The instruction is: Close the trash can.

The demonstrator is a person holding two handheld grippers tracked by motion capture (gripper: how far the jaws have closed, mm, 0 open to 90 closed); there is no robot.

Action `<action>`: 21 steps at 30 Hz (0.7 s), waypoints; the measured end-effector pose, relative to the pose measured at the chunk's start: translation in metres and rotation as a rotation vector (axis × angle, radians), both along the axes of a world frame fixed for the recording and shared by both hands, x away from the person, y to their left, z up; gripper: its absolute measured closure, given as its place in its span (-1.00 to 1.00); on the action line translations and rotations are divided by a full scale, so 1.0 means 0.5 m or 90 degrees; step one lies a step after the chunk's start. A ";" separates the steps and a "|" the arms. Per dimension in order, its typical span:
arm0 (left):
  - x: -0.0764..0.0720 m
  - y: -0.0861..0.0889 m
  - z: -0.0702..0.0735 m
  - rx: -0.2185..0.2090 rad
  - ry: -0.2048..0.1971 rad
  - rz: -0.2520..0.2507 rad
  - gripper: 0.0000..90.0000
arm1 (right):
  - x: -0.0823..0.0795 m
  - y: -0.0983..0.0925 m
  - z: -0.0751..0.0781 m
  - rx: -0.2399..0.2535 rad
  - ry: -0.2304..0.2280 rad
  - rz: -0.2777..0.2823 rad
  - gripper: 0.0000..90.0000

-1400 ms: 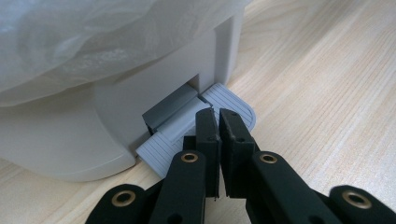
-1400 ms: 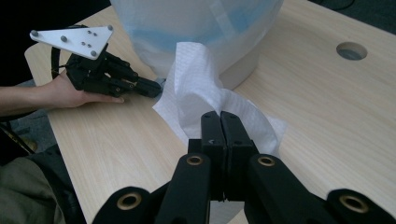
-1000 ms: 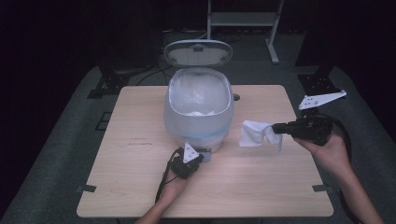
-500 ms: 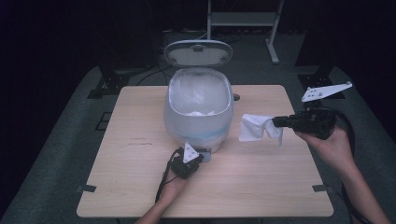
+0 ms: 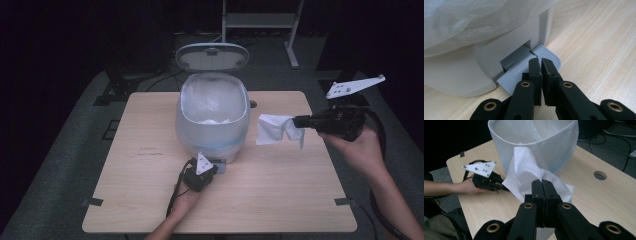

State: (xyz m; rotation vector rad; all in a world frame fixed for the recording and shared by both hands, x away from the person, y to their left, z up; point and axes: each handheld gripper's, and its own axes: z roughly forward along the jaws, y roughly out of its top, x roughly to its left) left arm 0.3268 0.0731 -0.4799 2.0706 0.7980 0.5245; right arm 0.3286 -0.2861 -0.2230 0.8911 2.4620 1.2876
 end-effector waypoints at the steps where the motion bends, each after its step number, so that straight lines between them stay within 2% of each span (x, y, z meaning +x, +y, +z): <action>1: 0.000 0.000 0.000 0.000 0.000 0.000 0.93 | 0.000 0.002 0.005 -0.001 -0.002 0.001 0.97; 8: 0.000 0.000 0.000 -0.001 0.001 0.000 0.93 | 0.004 0.012 0.032 0.004 -0.011 0.009 0.97; 21: 0.000 0.000 -0.001 -0.004 0.003 0.000 0.93 | 0.015 0.040 0.051 0.005 -0.010 0.021 0.97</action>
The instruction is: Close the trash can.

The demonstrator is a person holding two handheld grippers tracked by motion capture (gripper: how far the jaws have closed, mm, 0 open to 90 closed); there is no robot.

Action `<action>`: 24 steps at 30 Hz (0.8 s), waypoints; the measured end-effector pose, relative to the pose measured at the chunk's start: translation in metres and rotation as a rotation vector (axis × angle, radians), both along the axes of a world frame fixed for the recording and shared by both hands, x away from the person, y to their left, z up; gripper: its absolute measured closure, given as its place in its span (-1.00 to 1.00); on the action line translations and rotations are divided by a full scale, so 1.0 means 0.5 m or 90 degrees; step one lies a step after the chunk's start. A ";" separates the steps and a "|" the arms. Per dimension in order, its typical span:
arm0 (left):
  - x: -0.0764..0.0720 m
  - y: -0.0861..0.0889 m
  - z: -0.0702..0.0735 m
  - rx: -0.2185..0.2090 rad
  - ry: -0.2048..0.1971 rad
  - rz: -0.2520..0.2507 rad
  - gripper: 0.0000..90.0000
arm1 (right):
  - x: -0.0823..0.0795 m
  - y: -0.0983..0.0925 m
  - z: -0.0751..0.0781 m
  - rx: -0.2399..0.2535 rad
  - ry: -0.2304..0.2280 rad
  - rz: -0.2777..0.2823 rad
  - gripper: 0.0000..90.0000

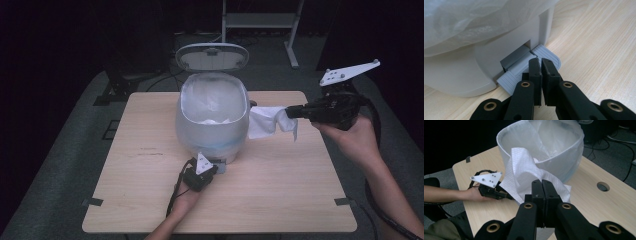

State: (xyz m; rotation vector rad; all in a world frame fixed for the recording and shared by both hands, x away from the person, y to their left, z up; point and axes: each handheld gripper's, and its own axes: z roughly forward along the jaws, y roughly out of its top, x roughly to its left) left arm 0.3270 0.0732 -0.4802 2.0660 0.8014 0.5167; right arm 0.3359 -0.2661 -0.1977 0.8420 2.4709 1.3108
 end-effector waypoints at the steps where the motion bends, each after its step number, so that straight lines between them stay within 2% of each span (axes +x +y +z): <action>1: 0.000 0.000 0.000 0.001 -0.001 0.000 0.93 | 0.001 0.001 0.003 0.000 -0.002 0.002 0.97; 8: 0.000 0.000 0.000 0.000 -0.001 0.000 0.93 | 0.005 0.013 0.023 0.004 -0.007 0.003 0.97; 15: 0.000 -0.001 0.000 0.001 -0.003 0.001 0.93 | 0.008 0.027 0.047 -0.007 -0.016 0.004 0.97; 24: 0.000 0.000 0.000 0.000 -0.002 0.001 0.93 | 0.022 0.049 0.070 0.004 -0.022 0.008 0.97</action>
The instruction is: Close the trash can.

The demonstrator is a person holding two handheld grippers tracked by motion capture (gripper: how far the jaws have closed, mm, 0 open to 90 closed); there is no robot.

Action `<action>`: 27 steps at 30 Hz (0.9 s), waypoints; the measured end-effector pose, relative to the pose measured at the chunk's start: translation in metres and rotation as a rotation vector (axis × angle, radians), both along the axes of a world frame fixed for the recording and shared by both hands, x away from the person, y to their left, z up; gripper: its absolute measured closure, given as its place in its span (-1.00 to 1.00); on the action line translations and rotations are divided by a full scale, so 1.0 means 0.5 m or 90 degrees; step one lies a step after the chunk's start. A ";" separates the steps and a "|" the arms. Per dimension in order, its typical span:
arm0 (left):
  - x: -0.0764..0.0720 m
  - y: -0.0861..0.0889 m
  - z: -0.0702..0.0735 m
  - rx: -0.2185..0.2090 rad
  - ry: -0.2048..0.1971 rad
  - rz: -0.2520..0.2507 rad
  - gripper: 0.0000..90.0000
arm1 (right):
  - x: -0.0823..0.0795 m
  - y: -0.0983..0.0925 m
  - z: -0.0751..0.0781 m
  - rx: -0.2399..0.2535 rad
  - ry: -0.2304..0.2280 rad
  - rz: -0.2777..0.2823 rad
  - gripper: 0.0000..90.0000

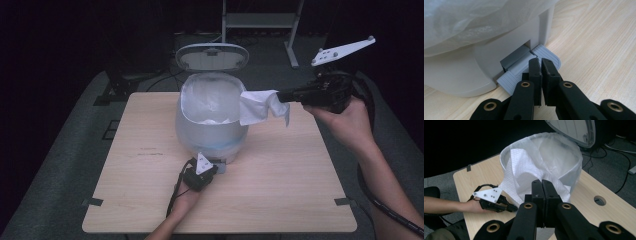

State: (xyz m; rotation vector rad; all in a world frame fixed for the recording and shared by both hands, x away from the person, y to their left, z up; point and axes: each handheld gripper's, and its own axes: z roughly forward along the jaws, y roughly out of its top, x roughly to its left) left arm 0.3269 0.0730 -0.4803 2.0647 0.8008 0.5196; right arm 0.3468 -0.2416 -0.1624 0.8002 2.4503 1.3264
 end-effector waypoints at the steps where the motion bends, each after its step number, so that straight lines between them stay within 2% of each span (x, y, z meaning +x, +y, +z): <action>1: 0.000 0.000 0.000 0.000 0.000 0.000 0.93 | 0.002 0.004 0.001 0.000 -0.001 0.003 0.97; 27: 0.000 0.000 0.000 0.003 -0.001 0.000 0.93 | 0.040 0.092 0.023 -0.021 0.003 0.022 0.97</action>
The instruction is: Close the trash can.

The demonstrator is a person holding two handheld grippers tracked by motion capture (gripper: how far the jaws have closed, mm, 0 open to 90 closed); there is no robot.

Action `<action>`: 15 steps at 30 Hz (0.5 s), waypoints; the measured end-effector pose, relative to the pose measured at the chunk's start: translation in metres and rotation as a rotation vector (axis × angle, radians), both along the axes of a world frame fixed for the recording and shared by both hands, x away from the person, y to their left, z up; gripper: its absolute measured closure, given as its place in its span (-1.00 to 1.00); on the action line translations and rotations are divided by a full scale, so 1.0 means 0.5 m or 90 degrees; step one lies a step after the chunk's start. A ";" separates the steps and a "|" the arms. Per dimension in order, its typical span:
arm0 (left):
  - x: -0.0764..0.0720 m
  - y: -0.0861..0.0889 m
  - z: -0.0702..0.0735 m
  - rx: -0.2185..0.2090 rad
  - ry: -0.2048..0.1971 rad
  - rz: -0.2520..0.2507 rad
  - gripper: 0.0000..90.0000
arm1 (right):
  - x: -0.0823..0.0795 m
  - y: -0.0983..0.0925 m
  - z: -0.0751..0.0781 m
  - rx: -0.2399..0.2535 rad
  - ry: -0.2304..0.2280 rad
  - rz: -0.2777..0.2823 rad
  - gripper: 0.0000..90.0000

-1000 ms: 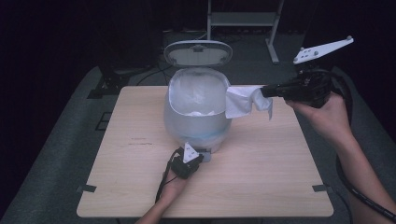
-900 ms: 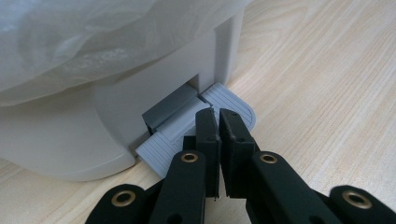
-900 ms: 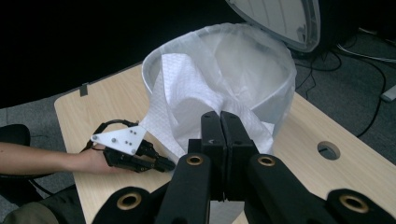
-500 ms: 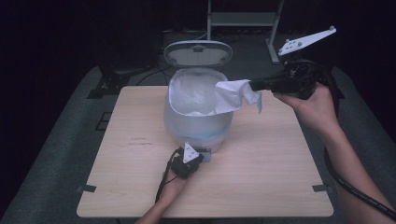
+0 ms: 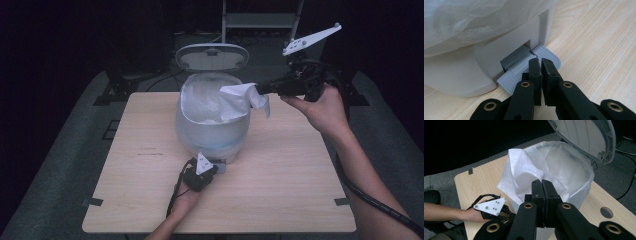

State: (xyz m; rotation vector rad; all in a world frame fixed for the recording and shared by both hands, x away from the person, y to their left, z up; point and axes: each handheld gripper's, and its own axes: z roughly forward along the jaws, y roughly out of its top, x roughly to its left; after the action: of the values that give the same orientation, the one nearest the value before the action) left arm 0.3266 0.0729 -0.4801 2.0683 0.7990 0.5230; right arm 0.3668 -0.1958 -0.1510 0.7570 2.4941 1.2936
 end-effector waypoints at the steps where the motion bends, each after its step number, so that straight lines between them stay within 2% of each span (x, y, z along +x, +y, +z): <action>1: 0.000 0.000 0.000 0.000 0.000 0.000 0.93 | 0.001 0.002 0.000 0.001 0.000 0.000 0.97; 15: 0.000 0.000 0.000 0.001 0.000 0.001 0.93 | 0.020 0.037 -0.002 -0.001 0.005 0.009 0.97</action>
State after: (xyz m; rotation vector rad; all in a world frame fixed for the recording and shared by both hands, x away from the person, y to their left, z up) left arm 0.3264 0.0729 -0.4800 2.0700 0.7998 0.5241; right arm 0.3766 -0.1775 -0.1519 0.7472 2.5107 1.2947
